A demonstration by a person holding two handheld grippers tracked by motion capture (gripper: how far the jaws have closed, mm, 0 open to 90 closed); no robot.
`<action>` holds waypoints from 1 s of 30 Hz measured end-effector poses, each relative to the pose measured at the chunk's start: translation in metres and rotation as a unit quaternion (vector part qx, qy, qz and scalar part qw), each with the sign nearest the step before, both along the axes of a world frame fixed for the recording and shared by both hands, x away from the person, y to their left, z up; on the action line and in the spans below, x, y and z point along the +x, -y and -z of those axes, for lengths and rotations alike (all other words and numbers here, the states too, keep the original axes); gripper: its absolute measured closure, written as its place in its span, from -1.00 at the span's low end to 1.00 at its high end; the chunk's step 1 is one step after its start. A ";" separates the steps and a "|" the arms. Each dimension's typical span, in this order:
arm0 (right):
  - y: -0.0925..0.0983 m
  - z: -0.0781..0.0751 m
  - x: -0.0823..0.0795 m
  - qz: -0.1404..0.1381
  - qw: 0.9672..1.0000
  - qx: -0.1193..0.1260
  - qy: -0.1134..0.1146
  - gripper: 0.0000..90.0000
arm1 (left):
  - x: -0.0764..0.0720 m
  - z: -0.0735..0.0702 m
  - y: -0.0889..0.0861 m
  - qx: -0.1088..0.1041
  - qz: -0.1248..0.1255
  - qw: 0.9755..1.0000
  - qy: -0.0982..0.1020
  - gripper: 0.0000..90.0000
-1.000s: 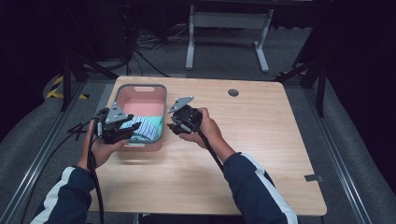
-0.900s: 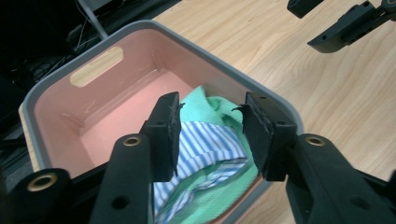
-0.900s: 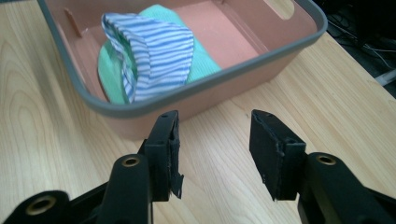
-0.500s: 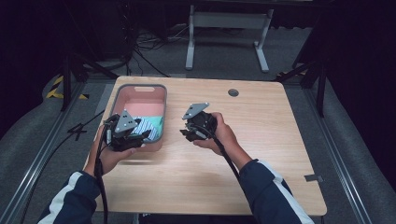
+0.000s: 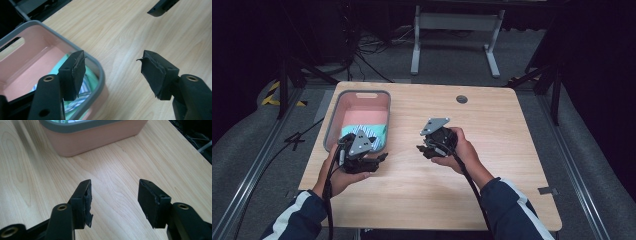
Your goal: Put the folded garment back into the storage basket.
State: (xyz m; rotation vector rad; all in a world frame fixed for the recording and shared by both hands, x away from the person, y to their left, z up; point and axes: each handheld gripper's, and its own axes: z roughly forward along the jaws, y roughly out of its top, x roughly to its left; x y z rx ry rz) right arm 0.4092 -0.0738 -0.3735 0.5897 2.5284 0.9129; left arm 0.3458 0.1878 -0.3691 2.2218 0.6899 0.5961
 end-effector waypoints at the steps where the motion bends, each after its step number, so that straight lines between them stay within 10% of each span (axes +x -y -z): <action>1: 0.002 0.000 -0.001 0.001 1.000 -0.002 0.000 0.01 | -0.001 0.001 0.003 0.001 0.004 1.000 -0.001 -0.21; 30: 0.073 0.027 -0.033 0.036 0.999 -0.024 0.008 -0.20 | -0.017 0.050 0.052 0.039 0.071 0.996 -0.045 -0.41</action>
